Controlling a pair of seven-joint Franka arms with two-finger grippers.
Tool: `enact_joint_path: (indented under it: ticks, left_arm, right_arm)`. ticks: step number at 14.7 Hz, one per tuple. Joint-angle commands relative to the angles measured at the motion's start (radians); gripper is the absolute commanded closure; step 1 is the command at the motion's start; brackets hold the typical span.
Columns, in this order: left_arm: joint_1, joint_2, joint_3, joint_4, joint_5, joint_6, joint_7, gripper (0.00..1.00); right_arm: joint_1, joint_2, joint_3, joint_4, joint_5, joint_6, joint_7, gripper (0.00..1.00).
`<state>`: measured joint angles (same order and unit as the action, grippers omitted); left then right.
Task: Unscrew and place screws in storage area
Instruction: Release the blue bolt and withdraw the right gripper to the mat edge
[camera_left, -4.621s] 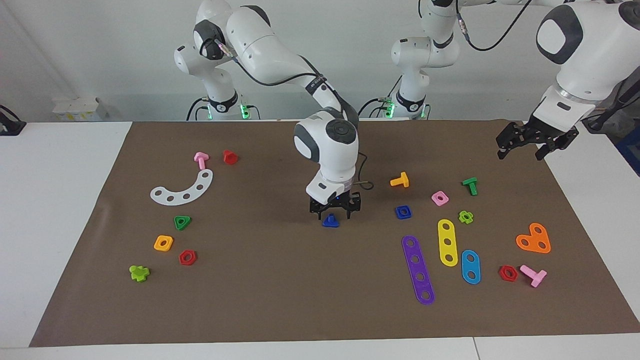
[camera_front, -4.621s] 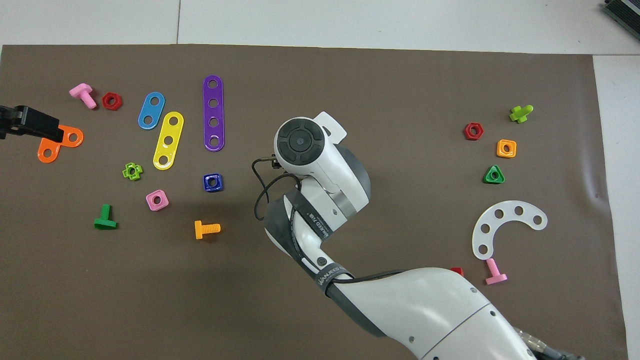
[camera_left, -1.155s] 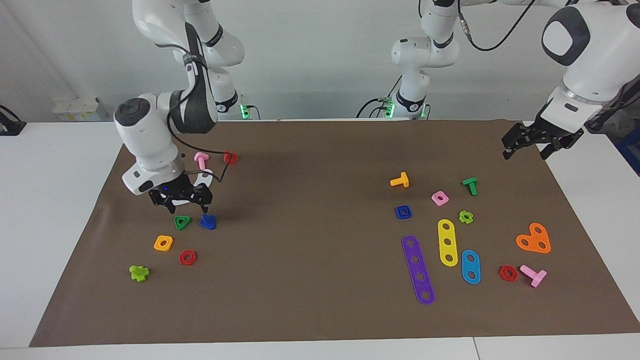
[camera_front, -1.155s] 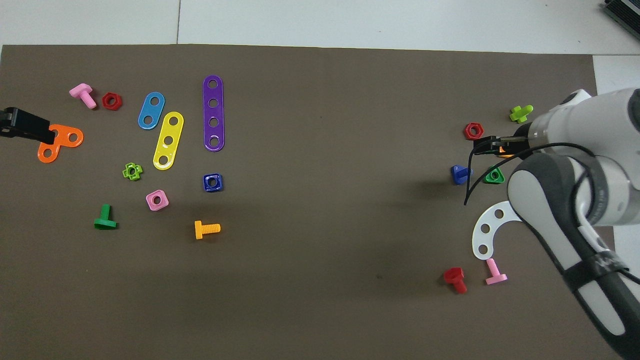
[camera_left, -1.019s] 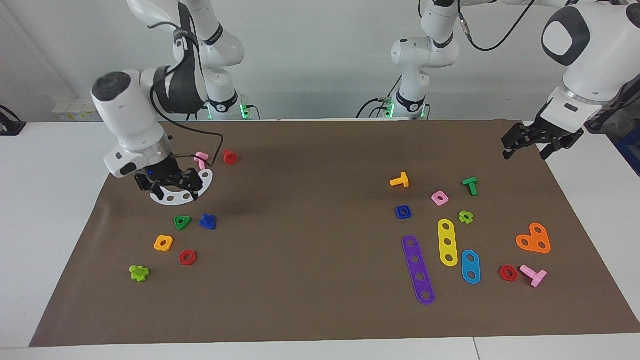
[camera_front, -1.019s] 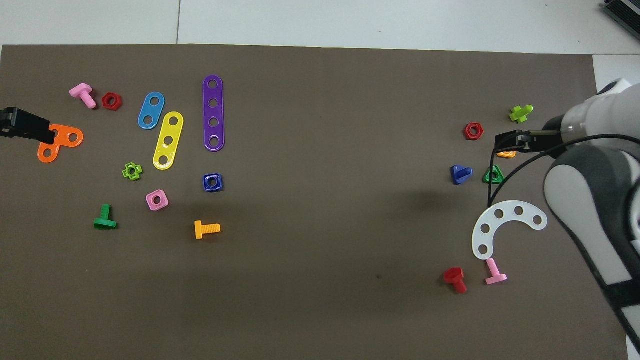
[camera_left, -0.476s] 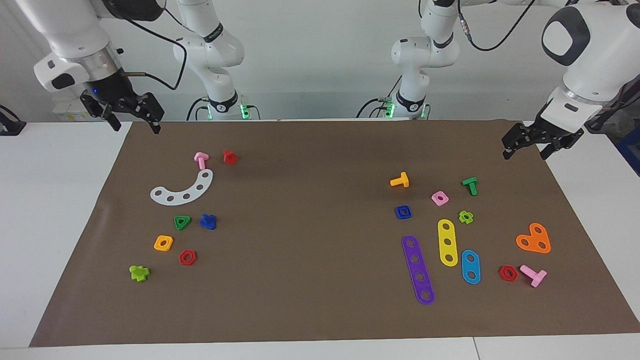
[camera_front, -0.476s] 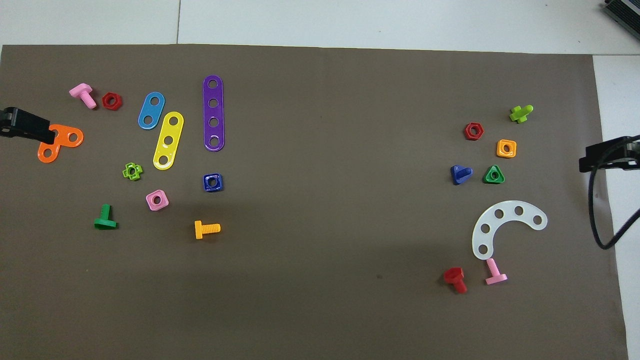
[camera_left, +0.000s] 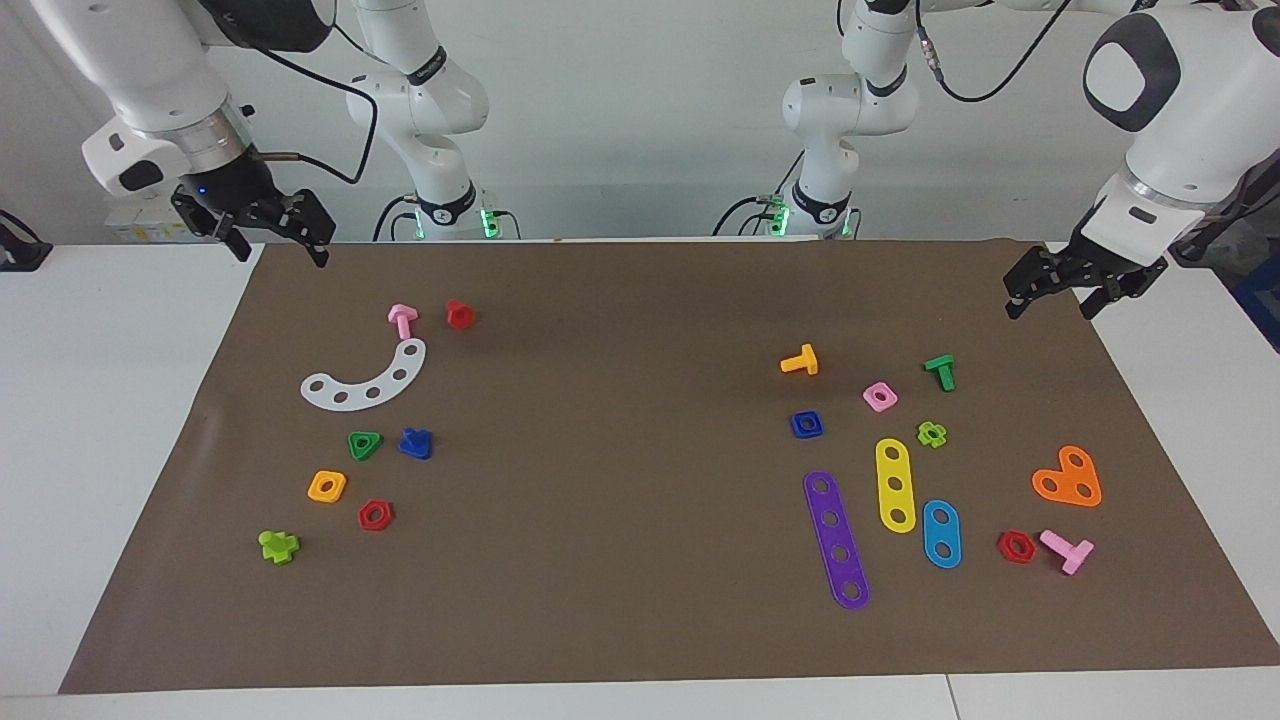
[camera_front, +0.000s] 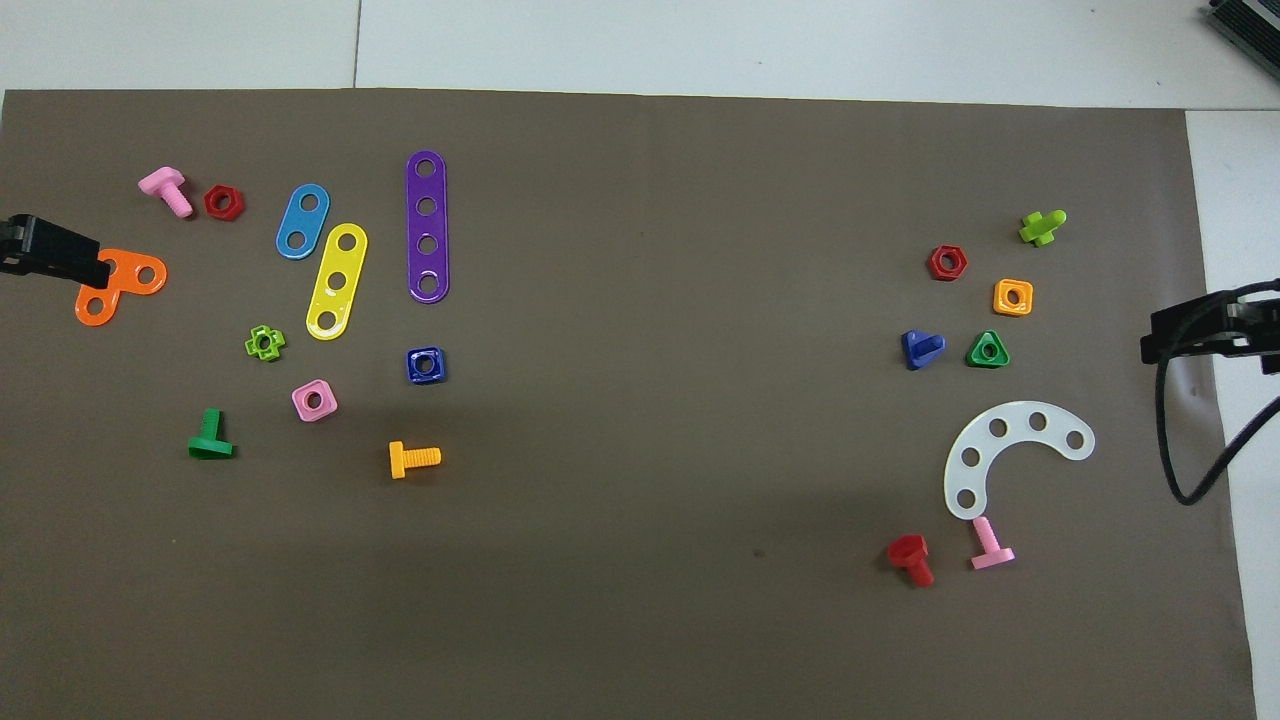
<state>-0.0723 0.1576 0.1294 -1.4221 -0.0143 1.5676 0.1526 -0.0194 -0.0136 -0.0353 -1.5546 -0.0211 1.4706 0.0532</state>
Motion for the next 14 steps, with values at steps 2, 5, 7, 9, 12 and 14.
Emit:
enact_joint_path:
  ticks: [2, 5, 7, 9, 12, 14]
  left_arm:
    - [-0.004, -0.036, -0.001, -0.047, 0.022, 0.022, -0.005, 0.0]
    - [-0.004, -0.036, -0.001, -0.047, 0.022, 0.023, -0.005, 0.0]
    - [-0.004, -0.036, -0.001, -0.046, 0.022, 0.022, -0.005, 0.0]
    - [-0.004, -0.036, -0.001, -0.046, 0.022, 0.022, -0.005, 0.0]
    - [-0.004, -0.036, -0.001, -0.049, 0.022, 0.025, 0.007, 0.0]
    - [-0.012, -0.046, -0.002, -0.064, 0.022, 0.043, 0.008, 0.0]
  right_arm:
    - [-0.007, -0.026, 0.021, -0.032, -0.045, 0.014, 0.0, 0.0]
    - [0.006, -0.026, 0.021, -0.032, -0.042, 0.014, 0.007, 0.0]
    - [0.006, -0.026, 0.023, -0.029, -0.022, 0.013, 0.025, 0.0]
    - [0.004, -0.028, 0.032, -0.021, -0.007, 0.016, 0.031, 0.0]
    - [0.006, -0.028, 0.035, -0.021, 0.004, 0.019, 0.031, 0.0]
    - [0.004, -0.028, 0.035, -0.022, 0.004, 0.019, 0.031, 0.0]
